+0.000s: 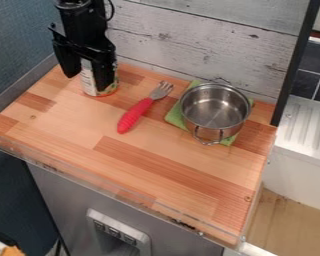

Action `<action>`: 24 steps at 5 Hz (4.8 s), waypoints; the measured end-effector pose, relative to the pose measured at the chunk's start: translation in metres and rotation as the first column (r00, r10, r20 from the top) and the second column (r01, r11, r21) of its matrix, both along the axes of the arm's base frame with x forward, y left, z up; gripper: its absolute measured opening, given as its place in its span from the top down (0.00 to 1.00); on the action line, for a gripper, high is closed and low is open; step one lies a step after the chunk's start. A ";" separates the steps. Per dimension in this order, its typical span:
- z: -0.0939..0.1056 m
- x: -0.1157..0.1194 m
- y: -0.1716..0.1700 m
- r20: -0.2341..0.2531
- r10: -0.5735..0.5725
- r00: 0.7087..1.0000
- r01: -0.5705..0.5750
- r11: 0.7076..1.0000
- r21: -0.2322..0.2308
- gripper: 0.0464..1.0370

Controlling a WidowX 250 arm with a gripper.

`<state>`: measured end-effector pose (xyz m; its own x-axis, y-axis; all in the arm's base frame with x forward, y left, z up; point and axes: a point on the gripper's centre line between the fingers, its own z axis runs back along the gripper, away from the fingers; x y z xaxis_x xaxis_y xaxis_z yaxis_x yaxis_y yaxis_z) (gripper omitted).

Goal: Move the silver pot below the green towel

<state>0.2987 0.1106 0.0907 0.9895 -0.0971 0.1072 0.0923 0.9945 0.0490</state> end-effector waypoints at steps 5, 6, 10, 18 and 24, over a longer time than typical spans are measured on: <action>-0.041 0.059 -0.108 -0.012 0.035 0.999 -0.036 0.987 -0.157 0.04; -0.048 0.072 -0.114 -0.026 0.078 0.997 -0.082 0.981 -0.176 0.04; -0.073 0.076 -0.122 -0.053 0.070 0.996 -0.077 0.987 -0.142 0.74; -0.053 0.068 -0.143 -0.032 0.018 0.999 -0.021 0.995 -0.093 0.96; -0.063 -0.020 -0.090 -0.128 -0.068 0.989 0.062 0.997 -0.049 0.97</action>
<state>0.2785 0.0201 0.0274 0.9870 -0.1597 -0.0159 0.1595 0.9871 -0.0124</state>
